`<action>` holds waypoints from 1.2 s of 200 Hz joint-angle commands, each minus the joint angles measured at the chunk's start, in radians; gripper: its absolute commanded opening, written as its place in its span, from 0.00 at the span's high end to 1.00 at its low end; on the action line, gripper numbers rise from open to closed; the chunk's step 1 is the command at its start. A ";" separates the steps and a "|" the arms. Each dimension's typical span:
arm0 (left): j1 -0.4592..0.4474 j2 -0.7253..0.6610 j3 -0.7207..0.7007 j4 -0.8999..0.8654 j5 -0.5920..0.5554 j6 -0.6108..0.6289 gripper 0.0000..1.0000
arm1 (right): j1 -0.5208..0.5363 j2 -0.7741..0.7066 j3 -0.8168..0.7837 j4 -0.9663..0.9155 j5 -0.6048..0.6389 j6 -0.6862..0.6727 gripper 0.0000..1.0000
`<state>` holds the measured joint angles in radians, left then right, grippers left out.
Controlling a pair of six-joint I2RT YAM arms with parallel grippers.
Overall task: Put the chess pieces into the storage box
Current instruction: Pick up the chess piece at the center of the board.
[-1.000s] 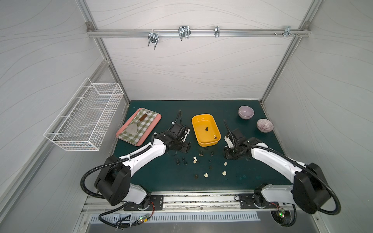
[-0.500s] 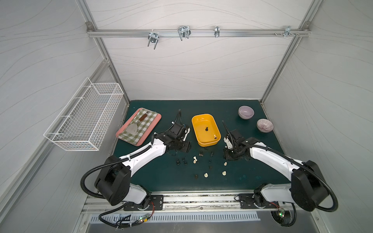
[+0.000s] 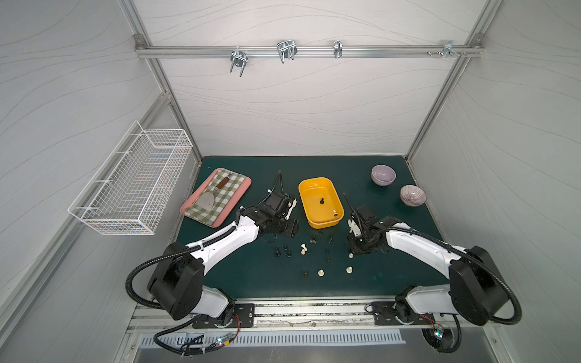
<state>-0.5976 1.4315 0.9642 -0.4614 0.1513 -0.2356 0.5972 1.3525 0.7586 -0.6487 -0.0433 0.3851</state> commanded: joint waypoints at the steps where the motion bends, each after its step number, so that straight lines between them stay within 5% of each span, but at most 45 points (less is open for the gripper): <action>1: 0.004 0.000 0.000 0.028 0.012 -0.008 0.44 | 0.011 0.018 -0.016 -0.025 0.003 0.004 0.73; 240: 0.004 0.007 -0.028 0.058 0.035 -0.016 0.43 | 0.050 0.080 -0.010 -0.008 0.042 0.029 0.76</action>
<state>-0.5976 1.4322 0.9382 -0.4431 0.1730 -0.2413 0.6376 1.4250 0.7467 -0.6441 -0.0242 0.3973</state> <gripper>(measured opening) 0.570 0.247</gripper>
